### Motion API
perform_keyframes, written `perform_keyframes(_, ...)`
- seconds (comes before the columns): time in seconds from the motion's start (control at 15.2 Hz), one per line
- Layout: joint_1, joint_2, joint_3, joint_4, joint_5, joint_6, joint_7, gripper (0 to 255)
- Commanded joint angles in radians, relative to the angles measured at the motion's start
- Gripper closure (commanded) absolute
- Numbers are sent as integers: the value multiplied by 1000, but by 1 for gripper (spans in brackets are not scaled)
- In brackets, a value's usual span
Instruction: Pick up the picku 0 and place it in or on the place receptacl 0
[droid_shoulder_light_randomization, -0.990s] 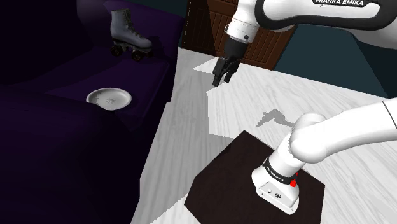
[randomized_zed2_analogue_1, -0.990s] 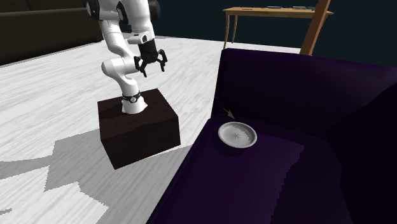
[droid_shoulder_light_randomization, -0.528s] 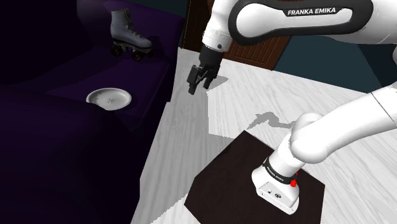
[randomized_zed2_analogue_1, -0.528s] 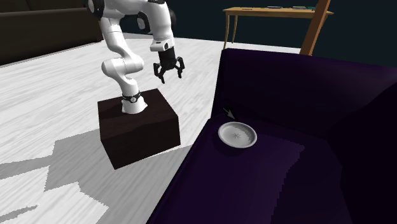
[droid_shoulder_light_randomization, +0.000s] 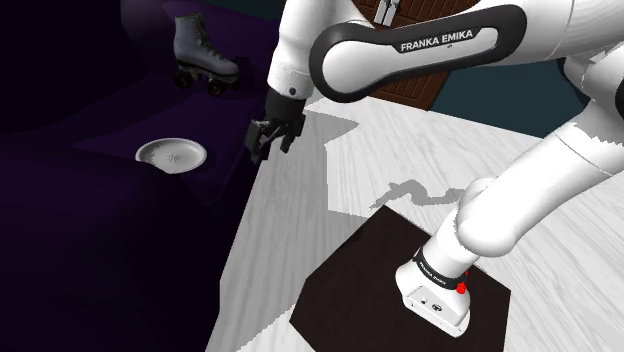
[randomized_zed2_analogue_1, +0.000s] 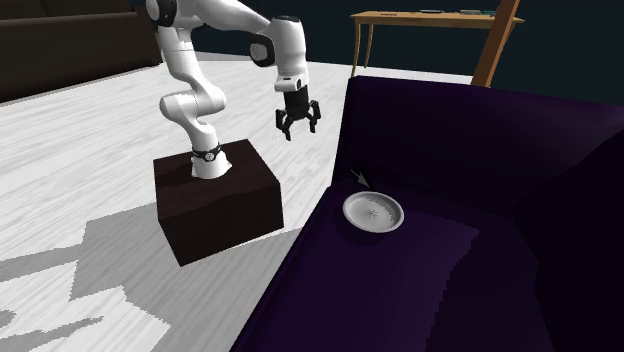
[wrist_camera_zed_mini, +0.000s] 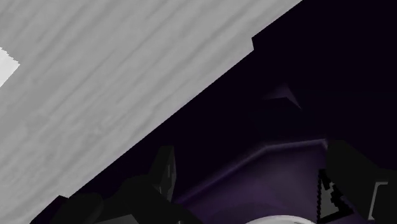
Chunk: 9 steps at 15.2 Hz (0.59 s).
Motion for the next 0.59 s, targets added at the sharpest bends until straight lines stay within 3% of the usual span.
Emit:
perform_keyframes(0.0, -4, 81, 34, 48, -51, 37, 60, 0)
perform_keyframes(0.26, 10, 241, 86, 159, -181, 79, 200, 0)
perform_keyframes(0.53, 61, 410, 98, 297, -330, 85, 337, 0)
